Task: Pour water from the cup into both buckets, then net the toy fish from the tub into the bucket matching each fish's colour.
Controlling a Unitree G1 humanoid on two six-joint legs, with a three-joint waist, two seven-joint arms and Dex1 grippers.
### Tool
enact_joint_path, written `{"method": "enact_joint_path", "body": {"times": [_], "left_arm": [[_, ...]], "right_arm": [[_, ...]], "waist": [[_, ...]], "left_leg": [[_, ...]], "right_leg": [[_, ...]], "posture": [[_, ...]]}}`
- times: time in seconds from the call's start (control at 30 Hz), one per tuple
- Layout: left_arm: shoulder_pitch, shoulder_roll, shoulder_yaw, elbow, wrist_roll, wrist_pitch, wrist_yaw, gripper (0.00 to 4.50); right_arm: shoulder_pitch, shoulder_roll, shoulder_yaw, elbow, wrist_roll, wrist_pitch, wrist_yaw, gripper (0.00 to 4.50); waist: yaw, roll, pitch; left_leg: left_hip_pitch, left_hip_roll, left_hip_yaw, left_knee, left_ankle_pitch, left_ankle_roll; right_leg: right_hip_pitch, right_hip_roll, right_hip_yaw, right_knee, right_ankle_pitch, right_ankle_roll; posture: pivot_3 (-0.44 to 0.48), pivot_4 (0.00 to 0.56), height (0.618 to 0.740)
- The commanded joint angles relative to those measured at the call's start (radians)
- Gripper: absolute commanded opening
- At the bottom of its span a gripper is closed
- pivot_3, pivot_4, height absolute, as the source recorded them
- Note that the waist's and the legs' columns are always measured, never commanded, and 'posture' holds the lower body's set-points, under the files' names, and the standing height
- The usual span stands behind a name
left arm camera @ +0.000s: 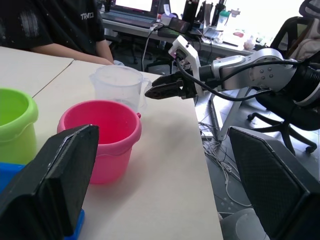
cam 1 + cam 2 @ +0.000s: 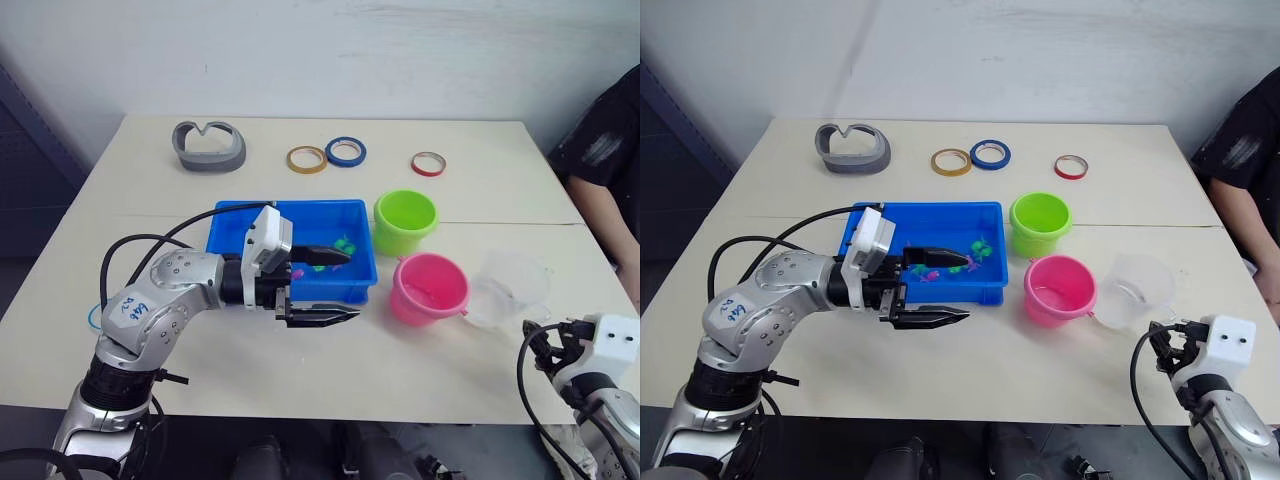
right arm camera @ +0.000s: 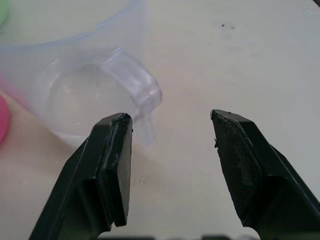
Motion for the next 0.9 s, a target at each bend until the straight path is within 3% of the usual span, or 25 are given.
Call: {"method": "enact_joint_path", "body": {"times": [0.03, 0.8, 0.9], "left_arm": [[0.003, 0.008, 0.022, -0.027, -0.003, -0.012, 0.004, 4.50], [0.010, 0.018, 0.009, -0.026, 0.025, -0.029, -0.004, 4.50], [0.009, 0.020, 0.008, -0.026, 0.026, -0.030, -0.005, 4.50]], "right_arm": [[-0.023, 0.008, -0.023, 0.011, -0.016, -0.031, -0.017, 2.65], [-0.183, 0.054, -0.005, 0.180, -0.098, -0.130, -0.054, 2.65], [-0.190, 0.053, 0.002, 0.193, -0.105, -0.140, -0.048, 1.80]], "waist": [[0.002, 0.000, 0.000], [-0.001, 0.000, 0.000], [0.000, 0.001, 0.000]], "left_leg": [[0.000, 0.000, 0.000, 0.000, 0.000, 0.000], [0.000, 0.000, 0.000, 0.000, 0.000, 0.000], [0.000, 0.000, 0.000, 0.000, 0.000, 0.000]], "right_leg": [[0.000, 0.000, 0.000, 0.000, 0.000, 0.000], [0.000, 0.000, 0.000, 0.000, 0.000, 0.000], [0.000, 0.000, 0.000, 0.000, 0.000, 0.000]], "posture": [[0.000, 0.150, 0.740], [0.000, 0.150, 0.740], [0.000, 0.150, 0.740]]}}
